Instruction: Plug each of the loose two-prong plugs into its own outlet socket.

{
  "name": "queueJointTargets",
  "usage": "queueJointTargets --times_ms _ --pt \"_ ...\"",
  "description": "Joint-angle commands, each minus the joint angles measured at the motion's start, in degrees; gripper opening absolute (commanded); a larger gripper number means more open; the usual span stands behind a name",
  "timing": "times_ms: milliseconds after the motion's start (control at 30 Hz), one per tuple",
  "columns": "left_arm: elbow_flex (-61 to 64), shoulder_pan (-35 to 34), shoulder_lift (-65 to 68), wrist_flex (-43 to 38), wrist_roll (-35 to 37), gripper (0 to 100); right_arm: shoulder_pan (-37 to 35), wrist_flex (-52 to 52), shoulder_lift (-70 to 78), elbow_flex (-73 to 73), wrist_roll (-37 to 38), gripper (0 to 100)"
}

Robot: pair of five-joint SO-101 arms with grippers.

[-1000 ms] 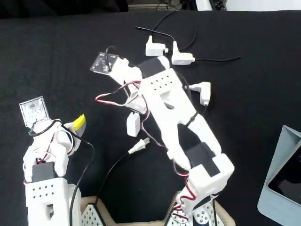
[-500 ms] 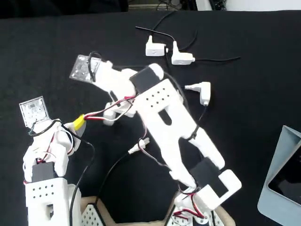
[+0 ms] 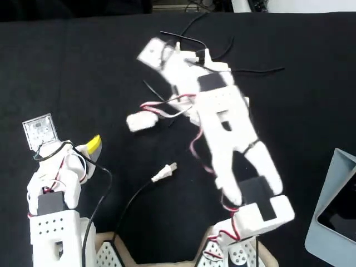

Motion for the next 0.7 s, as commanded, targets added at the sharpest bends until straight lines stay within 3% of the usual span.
queueJointTargets --times_ms 0,167,367,667 --pt "-1.1 -0.04 -0.44 -1.05 -0.53 32 1.58 4.31 -6.81 -3.03 -0.53 24.1" --pt "-1.01 -0.22 -0.44 -1.23 -0.53 32 -2.2 13.98 -16.66 -4.35 -0.53 24.0" --pt "-1.01 -0.31 -0.44 -1.14 -0.53 32 -12.92 24.18 -19.47 3.03 -0.53 24.0" --pt "-1.54 -3.65 -0.44 -1.32 -0.35 32 -22.77 12.4 -19.65 25.98 0.09 24.0"
